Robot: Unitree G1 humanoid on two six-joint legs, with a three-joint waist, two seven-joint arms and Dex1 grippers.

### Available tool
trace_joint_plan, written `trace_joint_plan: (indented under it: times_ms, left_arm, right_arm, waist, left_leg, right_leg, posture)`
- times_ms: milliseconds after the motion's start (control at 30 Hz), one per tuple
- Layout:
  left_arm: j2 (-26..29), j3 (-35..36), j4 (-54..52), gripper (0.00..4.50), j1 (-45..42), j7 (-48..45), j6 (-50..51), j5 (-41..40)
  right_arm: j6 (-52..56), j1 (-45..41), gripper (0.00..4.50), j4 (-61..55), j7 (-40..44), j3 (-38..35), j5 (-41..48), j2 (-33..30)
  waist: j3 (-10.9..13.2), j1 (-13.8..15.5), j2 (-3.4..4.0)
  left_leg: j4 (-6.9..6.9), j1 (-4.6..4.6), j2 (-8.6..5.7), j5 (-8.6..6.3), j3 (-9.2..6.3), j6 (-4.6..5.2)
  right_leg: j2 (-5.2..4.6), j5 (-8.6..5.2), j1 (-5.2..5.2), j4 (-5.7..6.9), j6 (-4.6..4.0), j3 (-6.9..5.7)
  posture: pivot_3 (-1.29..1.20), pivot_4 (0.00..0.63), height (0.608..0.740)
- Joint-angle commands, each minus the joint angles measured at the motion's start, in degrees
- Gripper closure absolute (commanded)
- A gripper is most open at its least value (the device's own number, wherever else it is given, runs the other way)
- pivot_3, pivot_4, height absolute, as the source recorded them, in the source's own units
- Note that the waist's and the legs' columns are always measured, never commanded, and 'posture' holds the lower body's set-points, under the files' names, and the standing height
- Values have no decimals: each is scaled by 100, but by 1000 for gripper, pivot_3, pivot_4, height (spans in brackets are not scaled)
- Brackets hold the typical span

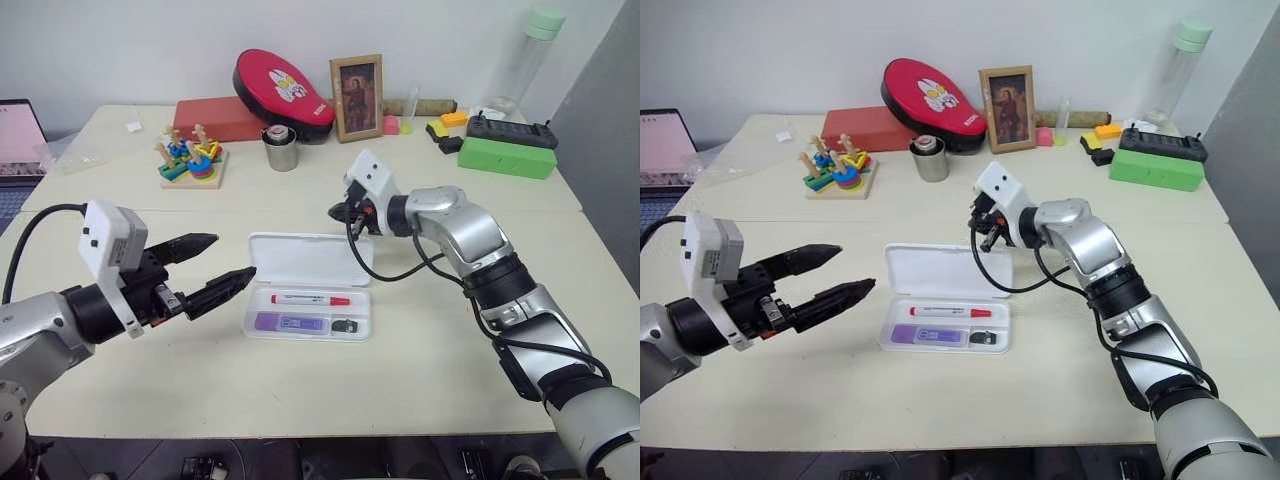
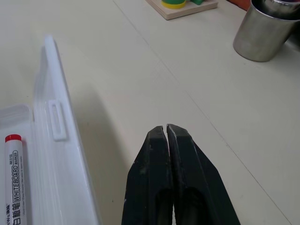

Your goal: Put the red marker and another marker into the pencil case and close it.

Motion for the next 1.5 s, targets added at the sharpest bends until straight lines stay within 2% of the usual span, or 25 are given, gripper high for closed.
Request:
trace_joint_plan:
  times_ms: [33, 267, 467, 700, 900, 1000, 1167, 1367, 1500]
  left_arm:
    - [163, -62, 11, 0, 60, 55, -241, -47]
    - [435, -158, 156, 0, 168, -57, -375, -103]
    - [654, -186, 249, 0, 327, -263, -467, -59]
    - [829, -293, 259, 0, 460, -554, -579, -125]
    - [915, -407, 363, 0, 358, -606, -730, -98]
    - [932, -483, 392, 0, 319, -583, -784, -100]
    - [865, -649, 488, 0, 231, -376, -874, 24]
    - [447, -1077, 1421, 0, -383, 207, -1383, 733]
    - [364, -1399, 2200, 0, -718, 403, -1838, 1482]
  right_arm:
    - [-147, 111, 4463, -511, 354, 97, -111, -76]
    - [-256, 497, 4463, -1323, 883, 359, -241, -357]
    - [-496, 984, 4463, -2410, 1596, 404, 67, -593]
    - [-684, 1345, 4463, -2567, 1746, 1038, -493, -798]
    - [-970, 1618, 4463, -2101, 1655, 1668, -1229, -876]
    - [-1039, 1704, 4463, -2002, 1664, 1661, -1320, -850]
    - [-792, 1752, 4463, -2115, 1714, 1011, -851, -767]
    - [-690, 1714, 4463, -2146, 1257, -613, 139, -550]
    - [-380, 1610, 3804, -1914, 1120, -1213, 325, -793]
  waist:
    - [0, -1, 0]
    - [-1, 0, -1]
    - [0, -11, 0]
    - [-1, 7, -2]
    - [-1, 11, -2]
    - [-6, 10, -7]
    - [-7, 14, -8]
    - [-5, 112, -8]
    - [-5, 142, -8]
  left_leg:
    - [0, 0, 0, 0, 0, 0]
    - [-1, 2, 0, 0, 0, 0]
    - [-5, 7, 0, -1, 3, 1]
    - [-5, 10, 0, -1, 3, 1]
    - [-6, 11, 0, -1, 3, 0]
    - [-6, 26, 0, -1, 3, 0]
    - [-6, 30, 0, 0, 2, 0]
    - [-5, 25, 0, 0, 3, 0]
    - [-8, 25, 0, 0, 3, 0]
  right_leg:
    - [0, 0, 0, 0, 0, 0]
    - [0, -1, 0, 1, 0, 1]
    - [0, -1, 1, 1, -1, 4]
    - [0, -2, 3, 2, -1, 3]
    - [0, -2, 3, 1, -1, 3]
    - [0, -2, 16, 1, -1, 4]
    - [0, -2, 20, 1, 0, 4]
    - [0, -1, 17, 3, -1, 3]
    - [0, -1, 17, -4, -1, 3]
  posture:
    - [0, 150, 740]
    - [0, 150, 740]
    - [0, 150, 740]
    - [0, 150, 740]
    - [0, 150, 740]
    - [0, 150, 740]
    - [0, 150, 740]
    - [0, 150, 740]
    - [0, 150, 740]
